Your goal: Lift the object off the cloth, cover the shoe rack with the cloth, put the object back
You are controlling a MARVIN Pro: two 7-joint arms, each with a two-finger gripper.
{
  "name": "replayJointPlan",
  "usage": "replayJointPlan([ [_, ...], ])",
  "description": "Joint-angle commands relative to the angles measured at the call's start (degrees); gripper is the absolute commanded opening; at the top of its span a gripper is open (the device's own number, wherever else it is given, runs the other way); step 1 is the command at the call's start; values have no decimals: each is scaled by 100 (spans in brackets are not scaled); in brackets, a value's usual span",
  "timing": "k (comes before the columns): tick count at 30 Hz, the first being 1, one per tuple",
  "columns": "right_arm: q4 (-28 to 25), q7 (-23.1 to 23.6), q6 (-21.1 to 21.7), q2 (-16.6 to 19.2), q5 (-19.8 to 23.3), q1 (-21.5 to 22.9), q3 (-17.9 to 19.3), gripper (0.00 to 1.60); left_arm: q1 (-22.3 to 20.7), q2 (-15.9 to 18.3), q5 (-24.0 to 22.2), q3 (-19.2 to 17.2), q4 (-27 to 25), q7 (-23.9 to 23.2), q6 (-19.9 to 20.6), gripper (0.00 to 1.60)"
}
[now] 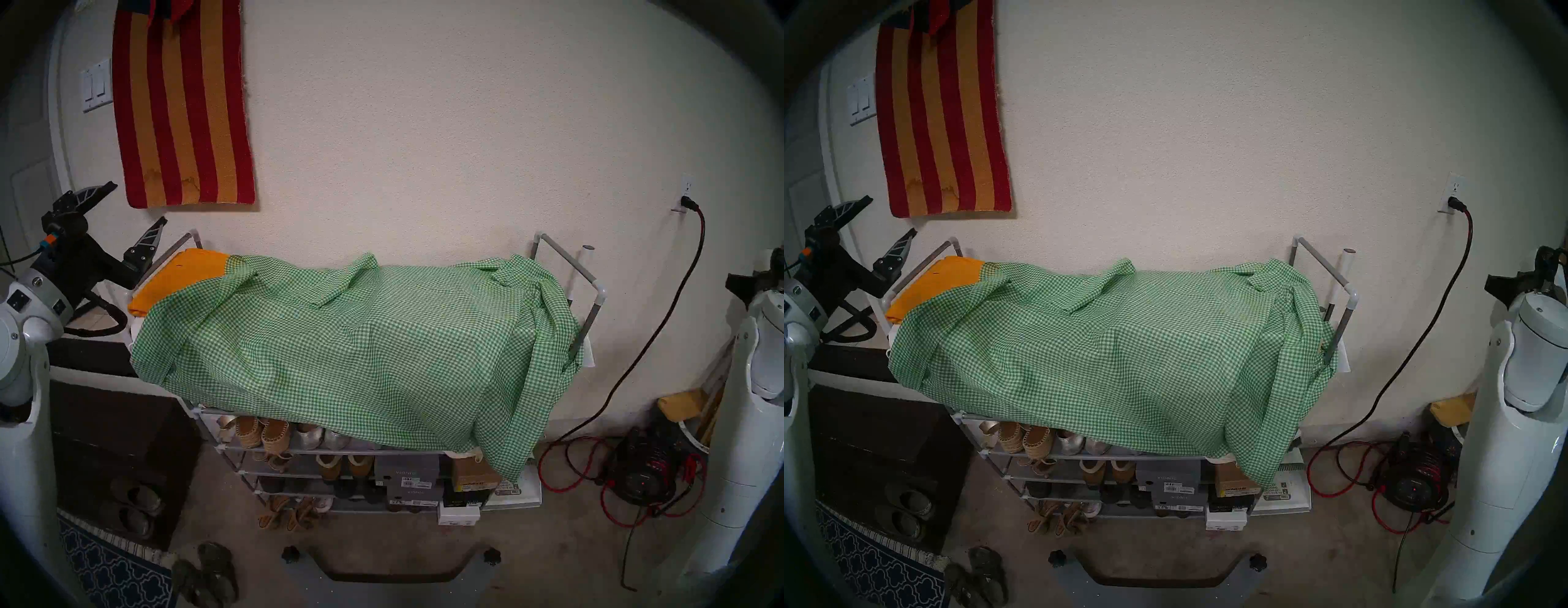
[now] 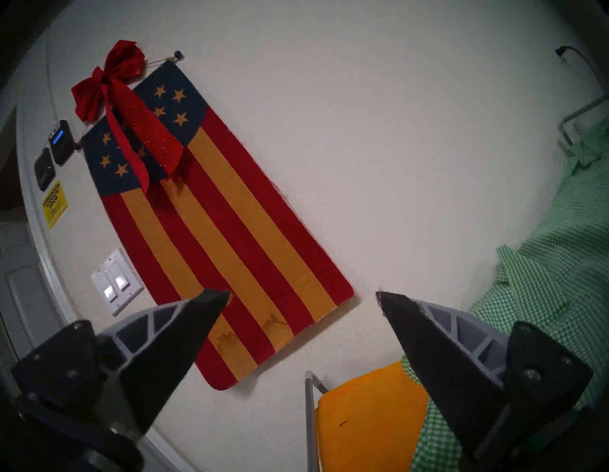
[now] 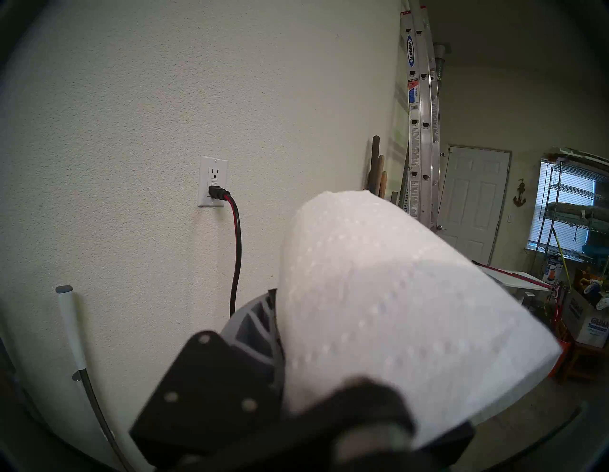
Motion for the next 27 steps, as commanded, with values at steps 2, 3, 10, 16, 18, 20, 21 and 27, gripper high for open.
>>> replayJointPlan([
  [2, -22, -21, -11, 35, -8, 19, 9, 0, -355, 672, -331, 356, -89, -730, 425, 160],
  [3, -23, -24, -11, 38, -5, 19, 9, 0, -396, 811, -398, 408, -87, -850, 510, 160],
  [10, -26, -46, -11, 58, 14, 20, 7, 0, -795, 1379, -694, 625, 348, -1433, 1112, 160],
  [16, -24, -66, -11, 69, 33, 19, 4, 0, -1277, 1640, -827, 754, 915, -1701, 1589, 160],
  [18, -25, -74, -11, 74, 39, 20, 3, 0, -1436, 1813, -903, 869, 1120, -1808, 1777, 160],
  [20, -26, -82, -11, 80, 46, 21, 1, 0, -1581, 1942, -967, 1043, 1282, -1911, 1964, 160],
  [21, -26, -86, -11, 83, 48, 22, 1, 0, -1643, 2000, -998, 1123, 1342, -1951, 2037, 160],
  [27, -31, -116, -11, 100, 69, 29, -6, 0, -2039, 2416, -1230, 1816, 1759, -2244, 2576, 160],
])
